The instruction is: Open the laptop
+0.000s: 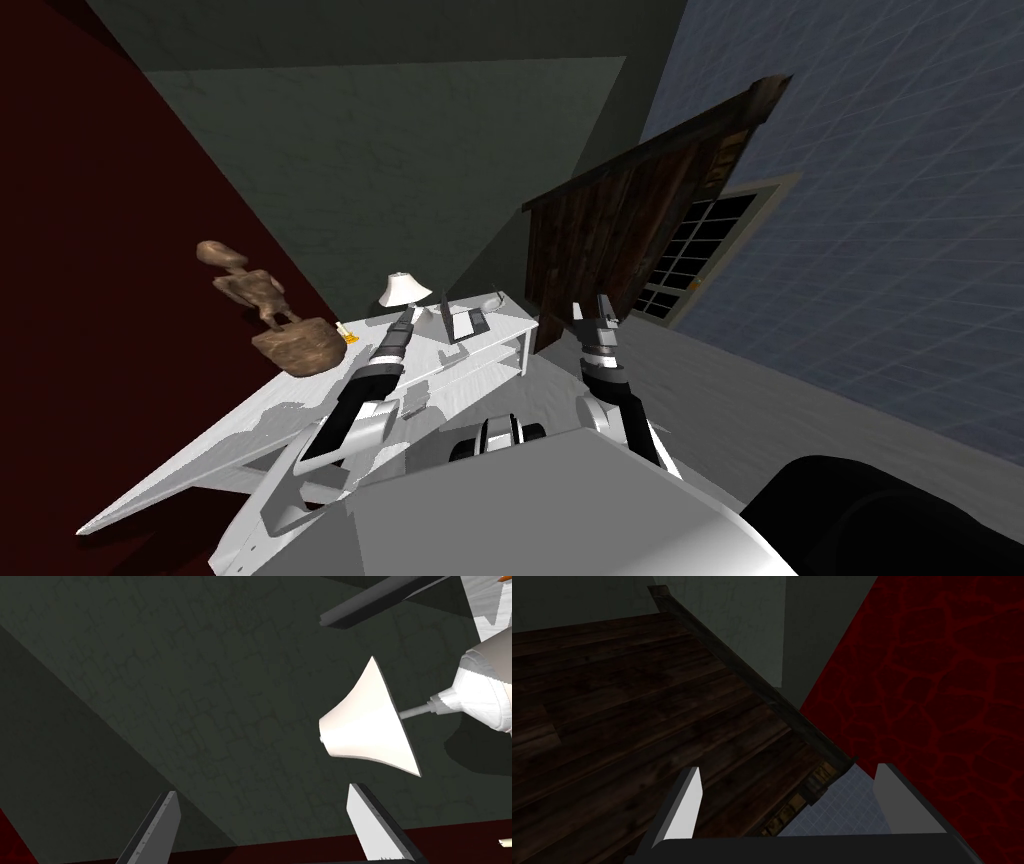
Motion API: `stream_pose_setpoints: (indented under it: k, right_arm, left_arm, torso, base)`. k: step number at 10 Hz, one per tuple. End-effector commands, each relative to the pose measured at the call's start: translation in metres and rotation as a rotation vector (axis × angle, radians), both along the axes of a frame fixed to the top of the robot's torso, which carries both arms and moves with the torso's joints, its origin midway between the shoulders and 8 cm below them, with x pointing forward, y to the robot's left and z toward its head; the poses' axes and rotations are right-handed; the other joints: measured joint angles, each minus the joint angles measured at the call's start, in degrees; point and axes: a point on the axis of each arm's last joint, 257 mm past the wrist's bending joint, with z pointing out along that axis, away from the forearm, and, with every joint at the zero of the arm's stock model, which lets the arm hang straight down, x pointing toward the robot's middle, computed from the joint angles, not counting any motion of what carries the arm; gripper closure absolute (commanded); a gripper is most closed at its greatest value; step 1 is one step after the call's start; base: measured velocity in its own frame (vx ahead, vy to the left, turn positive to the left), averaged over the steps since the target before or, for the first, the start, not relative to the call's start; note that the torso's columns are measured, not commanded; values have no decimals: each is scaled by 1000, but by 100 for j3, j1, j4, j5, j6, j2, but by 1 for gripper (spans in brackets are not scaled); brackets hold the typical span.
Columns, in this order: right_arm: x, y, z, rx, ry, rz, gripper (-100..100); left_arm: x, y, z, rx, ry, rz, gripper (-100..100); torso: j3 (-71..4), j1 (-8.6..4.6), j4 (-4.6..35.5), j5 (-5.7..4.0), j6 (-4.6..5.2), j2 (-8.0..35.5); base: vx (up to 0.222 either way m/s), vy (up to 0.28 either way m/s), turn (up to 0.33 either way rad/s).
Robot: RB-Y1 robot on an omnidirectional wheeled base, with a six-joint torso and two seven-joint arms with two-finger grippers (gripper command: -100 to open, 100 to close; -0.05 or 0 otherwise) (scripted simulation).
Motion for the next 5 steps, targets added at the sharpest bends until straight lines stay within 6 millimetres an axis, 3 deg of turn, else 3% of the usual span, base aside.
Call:
stream_pose_setpoints:
  k: [1, 5]
  right_arm:
    - [0, 0, 0, 0, 0, 0, 0]
    - [0, 0, 0, 0, 0, 0, 0]
  left_arm:
    - [9, 14, -19, 5, 73, 42, -100]
    - [18, 31, -43, 2, 161, 91, -100]
  torso:
    - [-4, 4, -1, 1, 0, -6]
    - [-4, 1, -2, 0, 0, -6]
  base:
    - [105, -90, 36]
    - [107, -100, 31]
